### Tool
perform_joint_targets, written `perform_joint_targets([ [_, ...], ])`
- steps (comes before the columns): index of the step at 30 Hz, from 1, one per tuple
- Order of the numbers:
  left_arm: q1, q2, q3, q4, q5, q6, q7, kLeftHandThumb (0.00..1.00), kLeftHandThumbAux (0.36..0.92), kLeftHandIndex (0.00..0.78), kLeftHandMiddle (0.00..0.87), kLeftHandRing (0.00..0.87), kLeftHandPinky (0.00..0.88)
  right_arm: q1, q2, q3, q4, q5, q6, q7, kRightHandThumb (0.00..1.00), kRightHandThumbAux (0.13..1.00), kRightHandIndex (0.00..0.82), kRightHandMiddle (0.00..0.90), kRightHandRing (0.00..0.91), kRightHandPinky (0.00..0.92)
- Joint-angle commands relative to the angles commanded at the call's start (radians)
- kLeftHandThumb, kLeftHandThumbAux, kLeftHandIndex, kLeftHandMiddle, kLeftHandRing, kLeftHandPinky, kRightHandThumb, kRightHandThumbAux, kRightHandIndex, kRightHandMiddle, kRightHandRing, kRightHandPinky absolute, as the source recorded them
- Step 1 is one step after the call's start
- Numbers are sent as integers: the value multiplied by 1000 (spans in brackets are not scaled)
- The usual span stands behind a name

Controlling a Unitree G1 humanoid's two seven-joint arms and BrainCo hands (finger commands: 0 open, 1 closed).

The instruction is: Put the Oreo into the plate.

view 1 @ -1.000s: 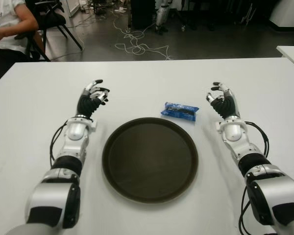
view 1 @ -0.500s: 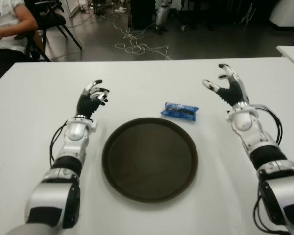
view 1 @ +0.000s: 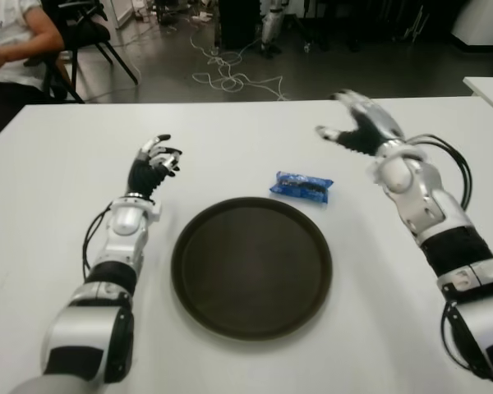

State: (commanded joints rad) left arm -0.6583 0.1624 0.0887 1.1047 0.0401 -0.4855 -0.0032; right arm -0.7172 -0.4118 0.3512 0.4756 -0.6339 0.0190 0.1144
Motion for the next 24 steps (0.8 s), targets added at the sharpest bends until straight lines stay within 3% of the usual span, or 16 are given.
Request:
perform_joint_targets([
  [4, 1, 0, 1, -1, -3, -1, -5, 1000, 643, 185, 386, 511, 462, -28, -24, 49, 30, -33, -30, 85, 332, 364, 0, 0, 0, 13],
  [10, 2, 1, -2, -5, 3, 1, 2, 1000, 643, 183, 386, 512, 473, -78, -5, 138, 101, -84, -81, 171, 247, 344, 0, 0, 0, 27],
  [24, 5, -1, -1, -11, 7, 6, 6, 1000, 642, 193, 388, 510, 464, -109, 61, 197, 275, -92, -150, 134, 183, 359, 4, 25, 31, 54],
])
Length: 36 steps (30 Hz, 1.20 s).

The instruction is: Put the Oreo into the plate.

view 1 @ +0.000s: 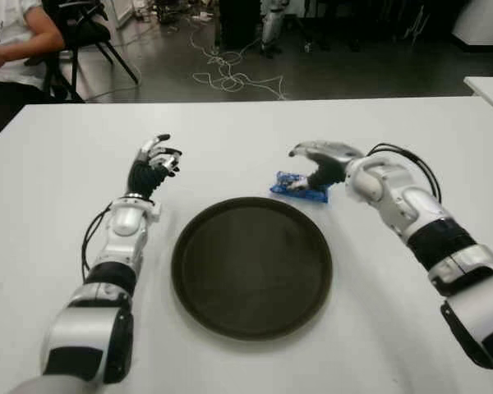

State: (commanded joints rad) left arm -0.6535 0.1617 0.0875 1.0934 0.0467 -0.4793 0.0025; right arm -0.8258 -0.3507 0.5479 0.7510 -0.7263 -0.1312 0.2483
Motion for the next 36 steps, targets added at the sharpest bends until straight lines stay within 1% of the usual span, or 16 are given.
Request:
perform_joint_targets([
  [1, 0, 0, 0, 0, 1, -1, 0, 1000, 642, 193, 388, 509, 464, -5, 5, 4, 17, -1, -6, -8, 182, 360, 6, 30, 36, 58],
  [5, 3, 0, -1, -2, 3, -4, 2, 1000, 642, 184, 387, 507, 468, -16, 21, 17, 67, -6, -41, -44, 172, 374, 50, 93, 110, 145],
  [7, 3, -1, -1, -3, 3, -5, 3, 1000, 643, 180, 386, 508, 475, -19, 24, 22, 82, -8, -58, -55, 170, 383, 64, 114, 134, 167],
  [10, 4, -2, -2, -4, 3, -5, 4, 1000, 643, 178, 385, 511, 488, -24, 26, 25, 97, -9, -72, -62, 168, 392, 69, 128, 149, 177],
  [13, 4, -3, -1, -4, 4, -4, 5, 1000, 642, 181, 386, 510, 483, -32, 35, 33, 127, -15, -78, -74, 160, 397, 57, 119, 135, 148],
  [15, 3, -2, -1, -3, 3, -4, 4, 1000, 643, 183, 385, 509, 485, -47, 54, 43, 193, -22, -84, -100, 156, 399, 47, 101, 110, 112],
  [18, 3, -2, 0, -3, 3, -4, 4, 1000, 643, 184, 385, 509, 481, -61, 66, 48, 241, -23, -91, -118, 156, 401, 44, 88, 91, 87],
  [23, 3, 2, -2, 0, 7, -7, 10, 1000, 643, 175, 387, 503, 465, -67, 69, 44, 259, -19, -88, -125, 158, 412, 34, 79, 78, 79],
  [27, 3, 3, -3, 1, 9, -8, 11, 1000, 643, 182, 388, 505, 472, -67, 74, 40, 278, -16, -85, -146, 164, 411, 21, 74, 76, 83],
  [30, 3, 2, 1, 1, 2, -9, 3, 1000, 643, 184, 386, 507, 472, -77, 83, 40, 323, -16, -83, -172, 172, 411, 10, 65, 70, 80],
  [36, 1, 3, 3, 3, -1, -10, -4, 1000, 643, 181, 386, 509, 464, -89, 93, 44, 362, -17, -83, -192, 170, 403, 1, 64, 67, 78],
])
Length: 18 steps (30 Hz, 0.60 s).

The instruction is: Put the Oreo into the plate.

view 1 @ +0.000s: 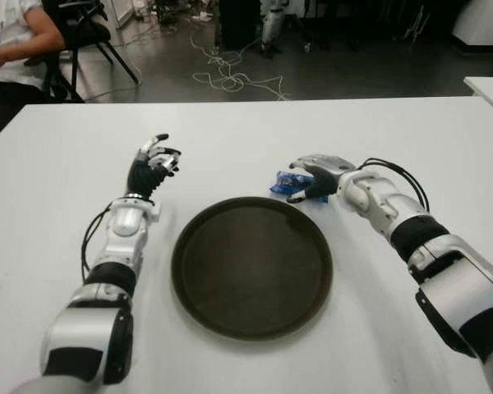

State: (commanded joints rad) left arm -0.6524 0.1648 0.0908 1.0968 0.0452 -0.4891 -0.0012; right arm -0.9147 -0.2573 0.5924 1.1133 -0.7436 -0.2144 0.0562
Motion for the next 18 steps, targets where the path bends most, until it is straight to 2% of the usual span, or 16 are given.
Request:
perform_joint_targets([
  [5, -1, 2, 1, 3, -1, -1, -7, 1000, 642, 188, 387, 513, 489, -9, 6, 2, 20, 1, -2, -1, 187, 411, 43, 123, 139, 180],
  [10, -2, 4, 1, 5, 0, -1, -11, 1000, 642, 182, 386, 512, 483, -17, 14, 3, 42, 1, 0, 0, 227, 433, 69, 153, 179, 233],
  [18, -6, 5, 6, 8, -7, 6, -23, 1000, 644, 190, 383, 512, 481, -27, 22, 11, 69, -6, -2, -18, 227, 436, 75, 136, 153, 179],
])
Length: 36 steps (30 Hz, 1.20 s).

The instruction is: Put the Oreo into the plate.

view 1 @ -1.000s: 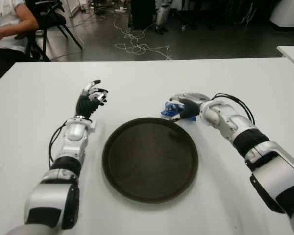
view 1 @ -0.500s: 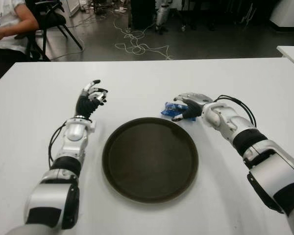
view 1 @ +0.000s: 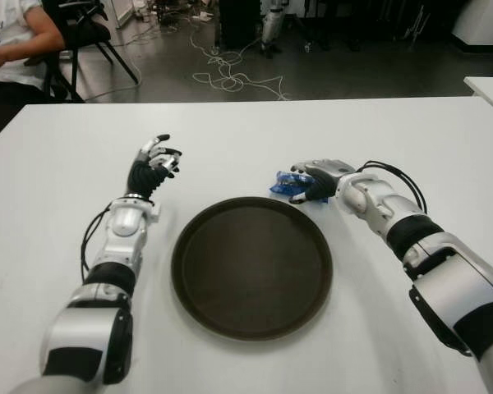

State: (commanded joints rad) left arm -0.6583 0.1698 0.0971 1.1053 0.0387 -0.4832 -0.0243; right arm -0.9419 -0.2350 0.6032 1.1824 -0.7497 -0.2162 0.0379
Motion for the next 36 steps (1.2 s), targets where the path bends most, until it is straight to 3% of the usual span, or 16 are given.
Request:
perform_joint_targets([
  [7, -2, 1, 1, 6, 2, -1, 3, 1000, 643, 193, 384, 506, 453, -6, 3, 10, 16, -2, 6, -11, 212, 435, 59, 105, 117, 145],
  [21, -6, -1, 5, 13, -4, 1, -7, 1000, 643, 194, 385, 513, 491, -8, 3, 32, 24, -7, 11, -34, 211, 438, 66, 146, 167, 223],
  [36, -7, 0, 1, 15, 3, -1, 3, 1000, 643, 193, 387, 507, 467, -12, 11, 52, 33, -10, 22, -8, 216, 445, 10, 82, 90, 108],
])
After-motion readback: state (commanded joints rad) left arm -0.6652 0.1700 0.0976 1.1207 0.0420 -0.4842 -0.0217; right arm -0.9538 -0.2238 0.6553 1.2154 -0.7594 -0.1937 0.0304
